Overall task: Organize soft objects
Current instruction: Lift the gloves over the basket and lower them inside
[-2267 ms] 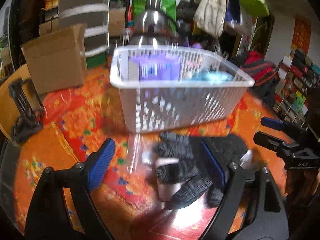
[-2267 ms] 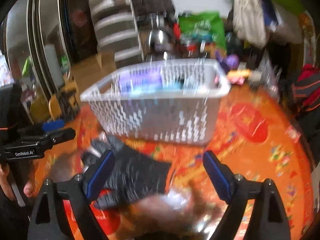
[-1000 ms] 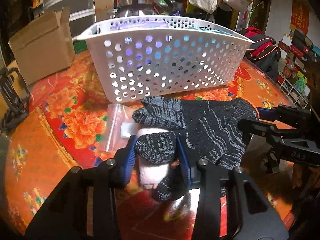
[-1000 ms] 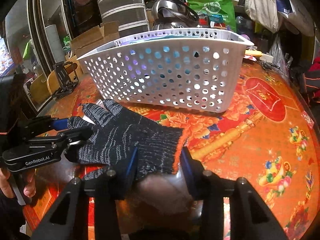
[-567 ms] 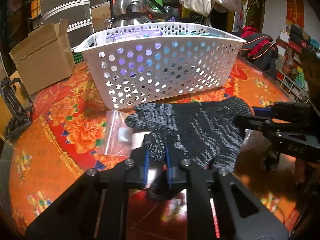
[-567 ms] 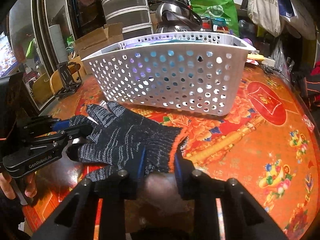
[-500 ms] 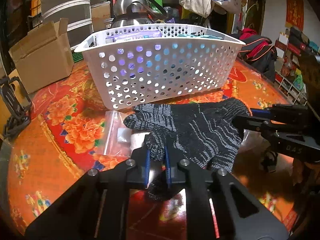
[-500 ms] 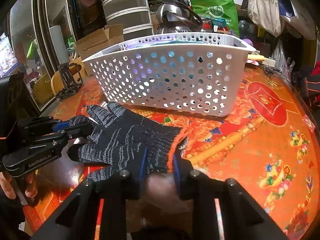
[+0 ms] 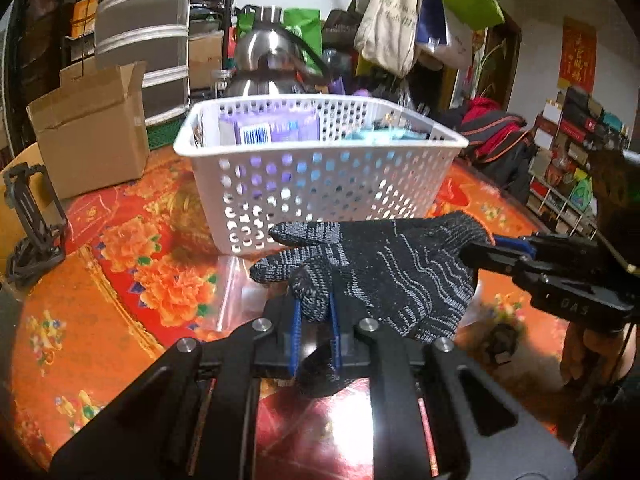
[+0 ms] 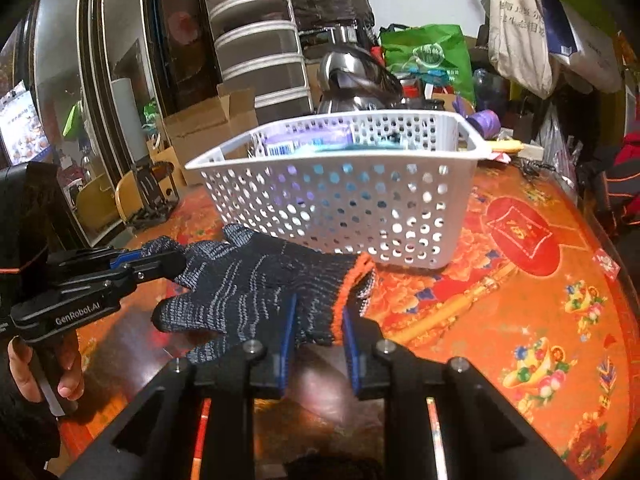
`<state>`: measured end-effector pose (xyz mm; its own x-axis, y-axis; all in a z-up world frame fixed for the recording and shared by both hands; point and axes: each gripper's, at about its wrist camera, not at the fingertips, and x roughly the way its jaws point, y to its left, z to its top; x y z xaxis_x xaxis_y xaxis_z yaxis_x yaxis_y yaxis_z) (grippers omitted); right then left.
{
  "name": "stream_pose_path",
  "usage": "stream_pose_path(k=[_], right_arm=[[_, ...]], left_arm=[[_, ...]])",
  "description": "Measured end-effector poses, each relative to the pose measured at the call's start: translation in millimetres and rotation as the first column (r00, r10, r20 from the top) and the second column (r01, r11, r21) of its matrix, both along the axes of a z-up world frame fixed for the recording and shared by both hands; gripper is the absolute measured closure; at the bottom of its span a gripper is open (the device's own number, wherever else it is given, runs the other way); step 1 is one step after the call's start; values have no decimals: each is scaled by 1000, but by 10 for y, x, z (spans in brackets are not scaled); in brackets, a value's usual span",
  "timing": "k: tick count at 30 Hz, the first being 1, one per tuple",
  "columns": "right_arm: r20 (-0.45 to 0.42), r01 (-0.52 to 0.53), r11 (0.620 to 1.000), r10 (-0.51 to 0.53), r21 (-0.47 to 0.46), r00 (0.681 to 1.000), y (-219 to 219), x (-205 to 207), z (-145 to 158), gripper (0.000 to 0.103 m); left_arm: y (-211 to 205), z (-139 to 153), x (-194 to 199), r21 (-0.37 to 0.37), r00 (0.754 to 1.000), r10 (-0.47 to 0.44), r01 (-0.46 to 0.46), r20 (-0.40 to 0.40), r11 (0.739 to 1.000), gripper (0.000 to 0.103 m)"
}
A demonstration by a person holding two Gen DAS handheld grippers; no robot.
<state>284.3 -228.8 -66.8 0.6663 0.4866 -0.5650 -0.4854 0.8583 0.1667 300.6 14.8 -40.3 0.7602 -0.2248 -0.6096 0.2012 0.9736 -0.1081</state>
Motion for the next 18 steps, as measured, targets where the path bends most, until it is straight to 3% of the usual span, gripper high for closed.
stream_pose_path(k=[11, 18], right_arm=[[150, -28, 1000, 27, 2, 988, 59, -309, 810, 83], [181, -13, 1000, 12, 4, 983, 47, -62, 1277, 83]], left_arm=[[158, 850, -390, -70, 993, 12, -4, 121, 998, 93], [151, 1349, -180, -60, 987, 10, 0, 160, 998, 93]])
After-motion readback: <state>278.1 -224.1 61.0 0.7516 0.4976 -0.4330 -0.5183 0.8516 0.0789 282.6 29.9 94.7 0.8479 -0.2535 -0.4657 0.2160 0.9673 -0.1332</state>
